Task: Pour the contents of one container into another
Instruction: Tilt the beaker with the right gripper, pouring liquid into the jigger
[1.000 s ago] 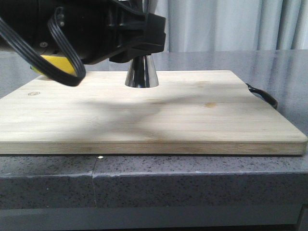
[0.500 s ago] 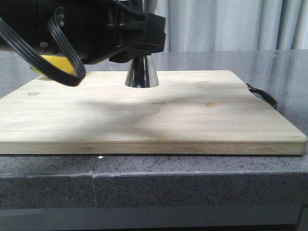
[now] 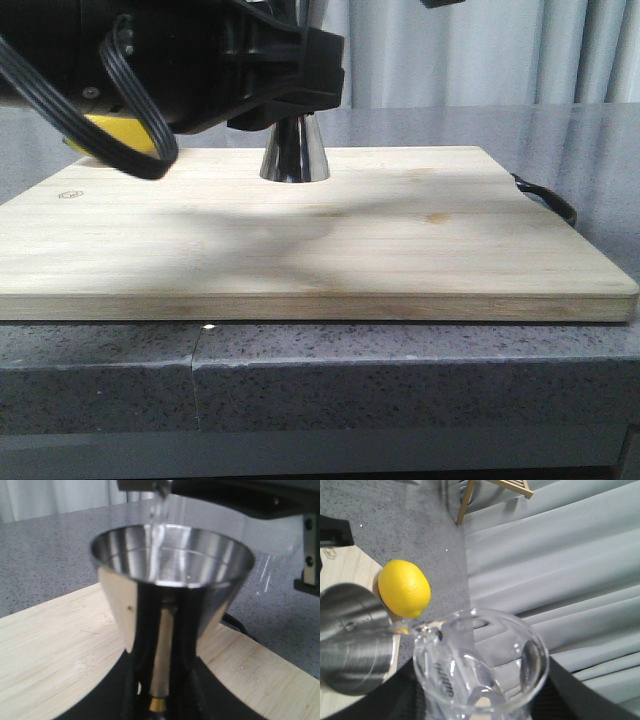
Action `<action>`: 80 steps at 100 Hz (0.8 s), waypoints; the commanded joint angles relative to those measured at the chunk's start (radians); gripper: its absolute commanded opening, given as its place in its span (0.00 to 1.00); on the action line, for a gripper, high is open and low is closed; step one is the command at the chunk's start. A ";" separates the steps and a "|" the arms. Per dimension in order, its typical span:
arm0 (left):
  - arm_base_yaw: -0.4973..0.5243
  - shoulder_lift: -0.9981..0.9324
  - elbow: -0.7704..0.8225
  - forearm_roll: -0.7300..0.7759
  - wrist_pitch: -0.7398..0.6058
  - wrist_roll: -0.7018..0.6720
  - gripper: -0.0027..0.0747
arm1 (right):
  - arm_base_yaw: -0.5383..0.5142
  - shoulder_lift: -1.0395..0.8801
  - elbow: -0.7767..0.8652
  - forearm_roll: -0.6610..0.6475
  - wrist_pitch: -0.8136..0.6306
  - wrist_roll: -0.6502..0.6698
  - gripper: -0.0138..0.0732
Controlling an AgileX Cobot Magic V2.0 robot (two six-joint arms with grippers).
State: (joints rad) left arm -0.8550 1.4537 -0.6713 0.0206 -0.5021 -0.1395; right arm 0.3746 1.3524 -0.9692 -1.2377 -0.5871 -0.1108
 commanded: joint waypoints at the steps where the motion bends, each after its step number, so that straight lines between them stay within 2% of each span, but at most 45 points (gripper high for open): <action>1: -0.009 -0.038 -0.030 -0.001 -0.088 -0.007 0.01 | 0.000 -0.038 -0.040 0.032 -0.025 -0.009 0.51; 80: -0.009 -0.038 -0.030 -0.001 -0.088 -0.007 0.01 | 0.000 -0.038 -0.040 0.000 -0.005 -0.082 0.51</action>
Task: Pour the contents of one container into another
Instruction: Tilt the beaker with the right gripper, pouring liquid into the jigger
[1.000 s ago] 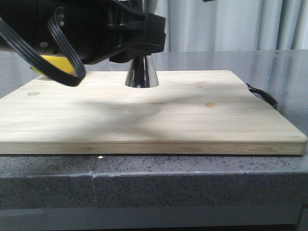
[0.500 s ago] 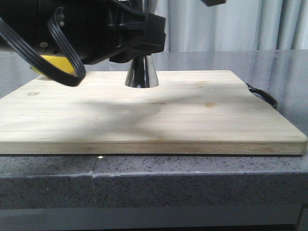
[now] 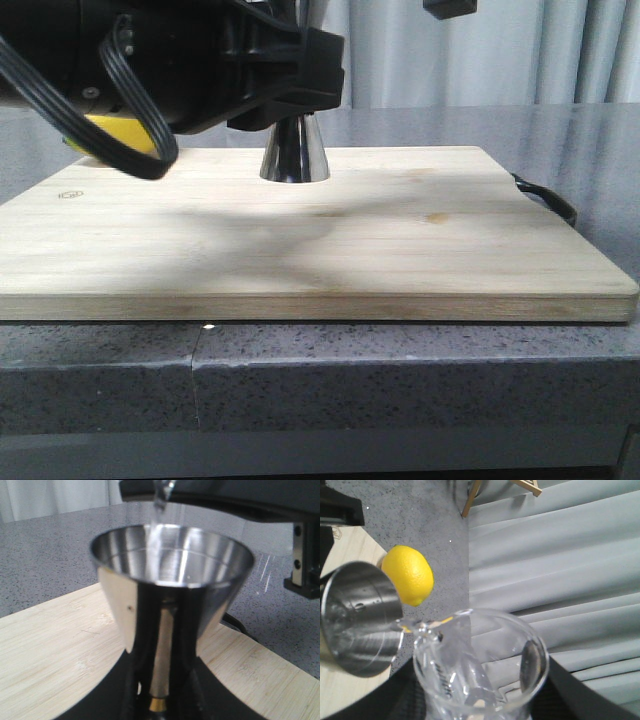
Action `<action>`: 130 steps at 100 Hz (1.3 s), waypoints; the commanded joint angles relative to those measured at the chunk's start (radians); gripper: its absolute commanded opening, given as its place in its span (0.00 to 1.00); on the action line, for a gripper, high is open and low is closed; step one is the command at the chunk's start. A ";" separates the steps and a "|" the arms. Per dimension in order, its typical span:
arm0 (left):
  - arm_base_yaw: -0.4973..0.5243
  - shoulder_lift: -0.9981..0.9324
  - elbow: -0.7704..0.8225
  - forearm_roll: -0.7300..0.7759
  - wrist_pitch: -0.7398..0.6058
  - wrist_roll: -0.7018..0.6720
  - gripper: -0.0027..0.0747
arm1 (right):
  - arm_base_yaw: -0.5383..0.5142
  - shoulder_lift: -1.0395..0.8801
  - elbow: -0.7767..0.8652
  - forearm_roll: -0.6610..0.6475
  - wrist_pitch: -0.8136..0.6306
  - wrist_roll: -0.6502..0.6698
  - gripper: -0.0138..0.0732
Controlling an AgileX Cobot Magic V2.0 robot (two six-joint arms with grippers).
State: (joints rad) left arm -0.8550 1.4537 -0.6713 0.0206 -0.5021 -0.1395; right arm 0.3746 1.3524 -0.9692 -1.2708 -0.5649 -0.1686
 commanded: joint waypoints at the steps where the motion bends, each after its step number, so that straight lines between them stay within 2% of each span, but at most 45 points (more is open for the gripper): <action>1: -0.009 -0.038 -0.030 -0.001 -0.088 -0.007 0.01 | 0.000 -0.038 -0.040 0.033 -0.028 -0.028 0.51; 69: -0.009 -0.038 -0.030 -0.001 -0.088 -0.007 0.01 | 0.000 -0.038 -0.040 -0.012 -0.028 -0.046 0.51; 130: -0.009 -0.038 -0.030 -0.001 -0.088 -0.007 0.01 | 0.000 -0.038 -0.040 -0.020 -0.025 -0.136 0.51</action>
